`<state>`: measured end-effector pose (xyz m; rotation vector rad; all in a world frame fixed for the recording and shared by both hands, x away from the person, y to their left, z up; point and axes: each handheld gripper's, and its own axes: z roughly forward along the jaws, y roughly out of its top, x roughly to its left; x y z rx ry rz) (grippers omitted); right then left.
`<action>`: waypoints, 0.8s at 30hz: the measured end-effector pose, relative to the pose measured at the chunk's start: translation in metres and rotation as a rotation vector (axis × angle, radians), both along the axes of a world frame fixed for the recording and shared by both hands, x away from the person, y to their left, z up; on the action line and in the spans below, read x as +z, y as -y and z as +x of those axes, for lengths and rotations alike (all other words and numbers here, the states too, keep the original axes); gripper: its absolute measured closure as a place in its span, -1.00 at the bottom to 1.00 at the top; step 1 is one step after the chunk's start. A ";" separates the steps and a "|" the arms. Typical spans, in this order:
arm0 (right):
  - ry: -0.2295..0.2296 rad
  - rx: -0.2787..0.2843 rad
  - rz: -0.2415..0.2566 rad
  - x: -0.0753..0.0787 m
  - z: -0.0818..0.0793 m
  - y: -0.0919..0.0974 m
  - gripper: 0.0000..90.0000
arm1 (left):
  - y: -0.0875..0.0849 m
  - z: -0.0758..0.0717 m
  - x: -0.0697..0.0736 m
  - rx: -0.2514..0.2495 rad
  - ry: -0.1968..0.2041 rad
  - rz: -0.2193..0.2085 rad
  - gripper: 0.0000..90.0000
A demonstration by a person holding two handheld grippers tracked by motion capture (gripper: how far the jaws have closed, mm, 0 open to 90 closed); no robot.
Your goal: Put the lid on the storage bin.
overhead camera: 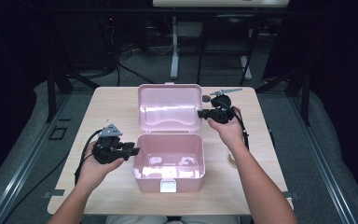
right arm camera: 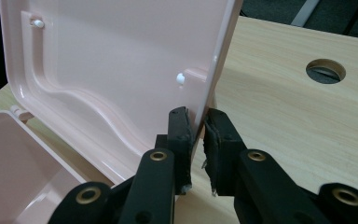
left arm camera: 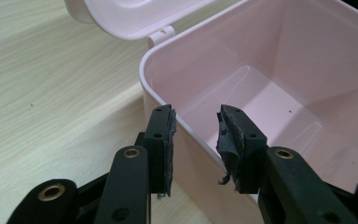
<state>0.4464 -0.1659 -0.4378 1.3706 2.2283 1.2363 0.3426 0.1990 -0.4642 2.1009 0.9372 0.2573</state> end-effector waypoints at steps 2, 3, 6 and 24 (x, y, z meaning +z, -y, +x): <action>0.001 0.000 -0.002 0.000 0.000 0.000 0.79 | 0.001 0.000 -0.002 0.000 -0.003 0.002 0.45; 0.003 -0.001 0.000 0.000 0.000 0.000 0.79 | 0.001 0.000 -0.003 0.001 -0.007 0.000 0.45; 0.000 -0.003 0.001 0.000 0.000 -0.001 0.79 | 0.001 -0.001 -0.005 -0.005 -0.011 -0.003 0.45; -0.011 -0.004 -0.005 -0.002 0.003 -0.001 0.78 | 0.001 -0.002 -0.005 -0.010 0.007 -0.007 0.51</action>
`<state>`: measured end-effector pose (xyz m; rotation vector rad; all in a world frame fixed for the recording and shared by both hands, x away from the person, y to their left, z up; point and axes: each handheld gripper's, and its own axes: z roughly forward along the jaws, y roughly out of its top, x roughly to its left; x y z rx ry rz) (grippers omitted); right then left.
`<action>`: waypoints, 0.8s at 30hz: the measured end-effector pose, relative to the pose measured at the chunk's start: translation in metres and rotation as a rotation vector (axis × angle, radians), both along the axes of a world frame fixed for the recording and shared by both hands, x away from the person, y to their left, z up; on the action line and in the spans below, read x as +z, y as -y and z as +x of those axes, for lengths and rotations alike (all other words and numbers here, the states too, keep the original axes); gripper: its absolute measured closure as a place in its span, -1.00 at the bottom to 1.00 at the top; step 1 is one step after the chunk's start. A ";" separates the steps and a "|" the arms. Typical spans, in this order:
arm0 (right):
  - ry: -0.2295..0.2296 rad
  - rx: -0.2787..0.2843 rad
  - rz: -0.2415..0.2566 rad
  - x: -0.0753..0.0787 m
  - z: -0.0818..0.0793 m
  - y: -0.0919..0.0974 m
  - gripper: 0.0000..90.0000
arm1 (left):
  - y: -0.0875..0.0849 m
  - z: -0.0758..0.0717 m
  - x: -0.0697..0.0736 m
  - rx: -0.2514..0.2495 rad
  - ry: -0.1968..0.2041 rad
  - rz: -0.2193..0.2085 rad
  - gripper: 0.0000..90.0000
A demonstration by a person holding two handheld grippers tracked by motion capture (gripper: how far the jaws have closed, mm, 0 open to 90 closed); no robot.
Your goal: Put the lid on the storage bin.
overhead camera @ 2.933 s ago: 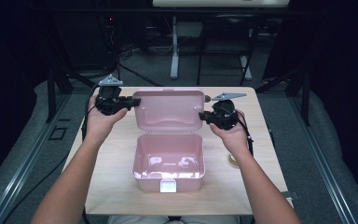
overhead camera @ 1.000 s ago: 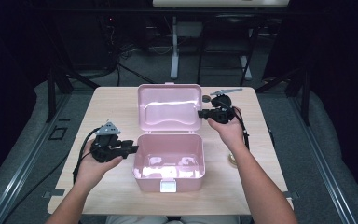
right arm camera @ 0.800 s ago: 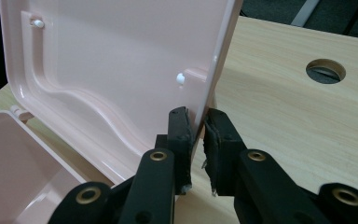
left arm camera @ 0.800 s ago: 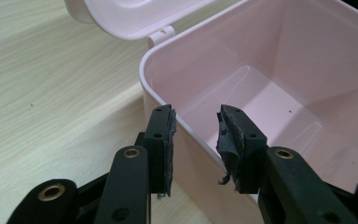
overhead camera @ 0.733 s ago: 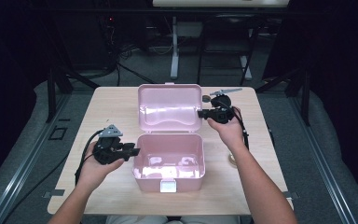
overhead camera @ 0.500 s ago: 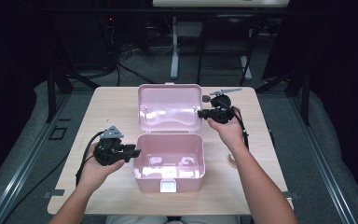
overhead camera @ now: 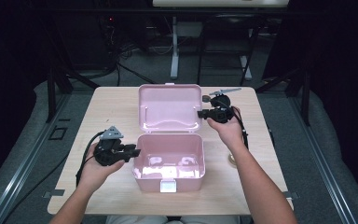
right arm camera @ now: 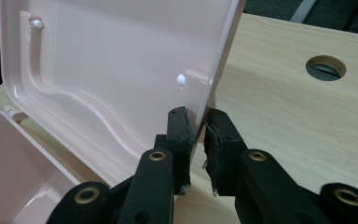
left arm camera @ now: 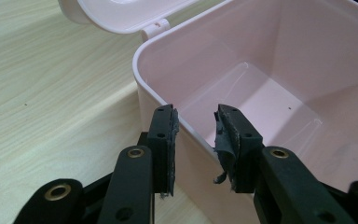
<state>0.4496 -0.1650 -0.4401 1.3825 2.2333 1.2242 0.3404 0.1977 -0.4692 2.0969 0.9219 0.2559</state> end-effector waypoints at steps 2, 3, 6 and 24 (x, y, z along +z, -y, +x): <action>-0.001 -0.002 0.001 -0.001 0.000 0.000 0.77 | -0.001 0.001 0.000 -0.003 0.004 -0.003 0.53; -0.003 -0.004 0.001 -0.001 0.001 0.000 0.77 | -0.001 0.001 0.001 -0.001 0.003 0.001 0.54; -0.002 -0.006 0.000 -0.002 0.002 0.000 0.77 | 0.000 0.001 0.001 -0.006 0.007 0.005 0.54; -0.066 -0.016 0.032 -0.009 0.008 0.004 0.67 | 0.003 0.001 0.001 -0.004 0.017 0.010 0.56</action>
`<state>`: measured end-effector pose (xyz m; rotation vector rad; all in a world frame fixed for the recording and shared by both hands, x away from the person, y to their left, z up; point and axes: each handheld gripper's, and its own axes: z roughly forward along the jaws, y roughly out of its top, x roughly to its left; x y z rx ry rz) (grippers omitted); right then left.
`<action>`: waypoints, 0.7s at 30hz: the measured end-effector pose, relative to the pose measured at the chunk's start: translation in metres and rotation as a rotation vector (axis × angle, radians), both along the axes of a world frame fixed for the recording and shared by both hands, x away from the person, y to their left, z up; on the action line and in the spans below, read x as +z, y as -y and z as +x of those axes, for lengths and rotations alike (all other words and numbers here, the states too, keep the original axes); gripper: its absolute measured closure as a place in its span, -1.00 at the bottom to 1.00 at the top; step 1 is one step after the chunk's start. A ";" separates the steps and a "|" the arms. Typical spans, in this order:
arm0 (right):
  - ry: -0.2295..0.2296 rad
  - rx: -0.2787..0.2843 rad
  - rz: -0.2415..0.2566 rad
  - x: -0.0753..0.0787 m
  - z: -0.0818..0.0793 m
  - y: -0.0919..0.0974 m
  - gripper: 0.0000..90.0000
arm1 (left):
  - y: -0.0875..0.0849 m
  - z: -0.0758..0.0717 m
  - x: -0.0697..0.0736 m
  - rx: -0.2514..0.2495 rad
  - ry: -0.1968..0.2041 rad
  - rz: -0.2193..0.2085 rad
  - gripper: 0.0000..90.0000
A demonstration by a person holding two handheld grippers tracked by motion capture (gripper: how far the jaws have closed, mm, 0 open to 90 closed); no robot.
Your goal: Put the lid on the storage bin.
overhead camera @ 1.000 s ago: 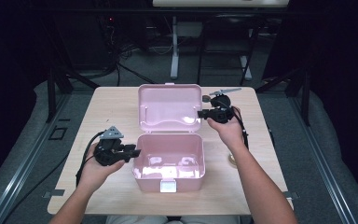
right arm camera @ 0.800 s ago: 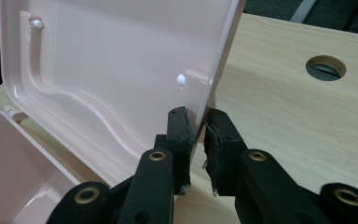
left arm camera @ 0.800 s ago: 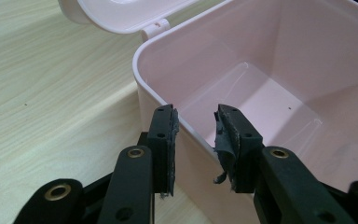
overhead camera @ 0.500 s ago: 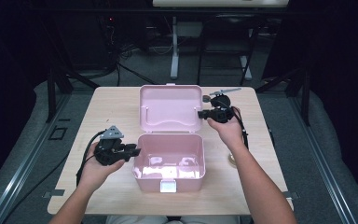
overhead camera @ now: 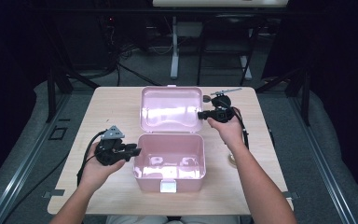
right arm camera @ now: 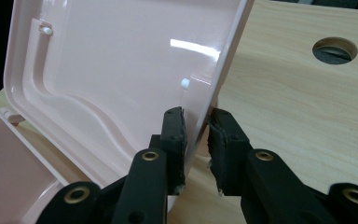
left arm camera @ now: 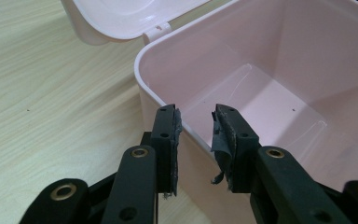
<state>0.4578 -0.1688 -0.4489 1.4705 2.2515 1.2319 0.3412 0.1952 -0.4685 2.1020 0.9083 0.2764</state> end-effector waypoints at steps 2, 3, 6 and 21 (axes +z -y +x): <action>-0.007 -0.001 -0.001 -0.001 0.001 0.000 0.66 | 0.000 0.000 0.000 -0.001 0.001 -0.002 0.56; -0.010 -0.001 0.003 -0.001 0.001 0.000 0.66 | 0.000 0.000 0.000 -0.001 0.002 -0.004 0.56; -0.029 -0.003 0.006 -0.003 0.002 0.000 0.62 | 0.000 0.000 0.000 -0.001 0.003 -0.004 0.56; -0.032 -0.014 0.002 -0.005 0.001 0.002 0.46 | 0.000 -0.001 -0.001 -0.001 0.011 -0.010 0.58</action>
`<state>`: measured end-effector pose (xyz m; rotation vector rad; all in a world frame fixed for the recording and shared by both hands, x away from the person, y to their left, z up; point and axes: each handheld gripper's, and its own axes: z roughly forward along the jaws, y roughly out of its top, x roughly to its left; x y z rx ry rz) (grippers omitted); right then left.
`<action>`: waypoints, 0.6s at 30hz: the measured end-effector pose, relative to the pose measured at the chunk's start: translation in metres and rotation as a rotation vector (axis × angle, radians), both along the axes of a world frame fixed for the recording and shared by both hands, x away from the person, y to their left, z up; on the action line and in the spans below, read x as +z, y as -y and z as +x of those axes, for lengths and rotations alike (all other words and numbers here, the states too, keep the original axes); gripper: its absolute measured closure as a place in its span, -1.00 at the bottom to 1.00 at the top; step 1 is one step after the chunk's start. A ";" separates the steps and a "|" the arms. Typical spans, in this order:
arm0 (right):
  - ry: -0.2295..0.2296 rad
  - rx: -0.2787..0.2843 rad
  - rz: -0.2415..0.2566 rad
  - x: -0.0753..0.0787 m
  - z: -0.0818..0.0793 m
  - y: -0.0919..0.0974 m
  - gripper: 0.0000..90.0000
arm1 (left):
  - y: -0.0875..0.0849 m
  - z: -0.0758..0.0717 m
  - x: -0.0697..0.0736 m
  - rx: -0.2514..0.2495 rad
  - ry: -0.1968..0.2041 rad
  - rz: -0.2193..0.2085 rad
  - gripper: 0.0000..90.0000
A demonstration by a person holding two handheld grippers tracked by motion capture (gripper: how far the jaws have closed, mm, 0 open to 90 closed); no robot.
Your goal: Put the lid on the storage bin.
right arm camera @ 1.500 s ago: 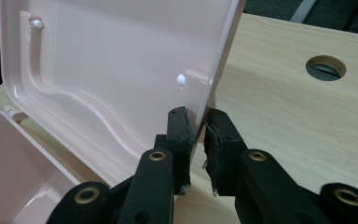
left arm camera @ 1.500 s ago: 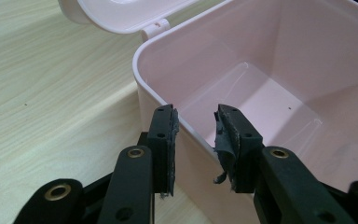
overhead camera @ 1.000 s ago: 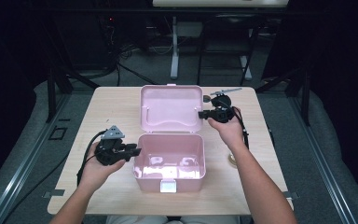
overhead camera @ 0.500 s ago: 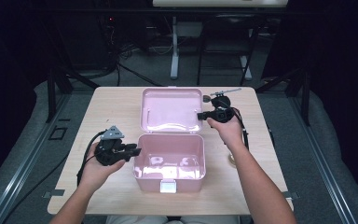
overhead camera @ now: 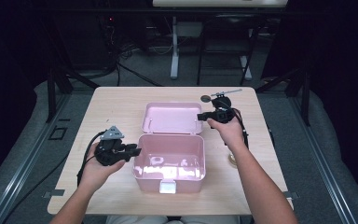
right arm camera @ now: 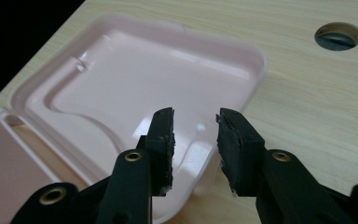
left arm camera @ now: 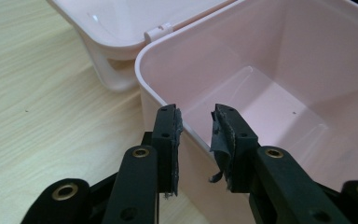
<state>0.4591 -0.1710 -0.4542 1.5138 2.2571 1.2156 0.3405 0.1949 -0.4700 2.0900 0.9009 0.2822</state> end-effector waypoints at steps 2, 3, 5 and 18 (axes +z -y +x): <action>0.000 -0.001 0.005 0.000 -0.001 -0.001 0.45 | 0.000 0.000 0.000 0.001 0.000 0.002 0.58; -0.001 0.001 0.005 0.000 -0.001 -0.001 0.45 | 0.000 0.000 0.000 0.000 0.000 0.004 0.58; 0.004 0.005 -0.001 0.000 -0.002 -0.003 0.44 | 0.000 -0.001 0.000 0.000 -0.001 0.005 0.58; 0.031 0.025 -0.073 0.008 -0.015 -0.002 0.21 | -0.001 -0.001 0.000 -0.011 -0.028 -0.005 0.52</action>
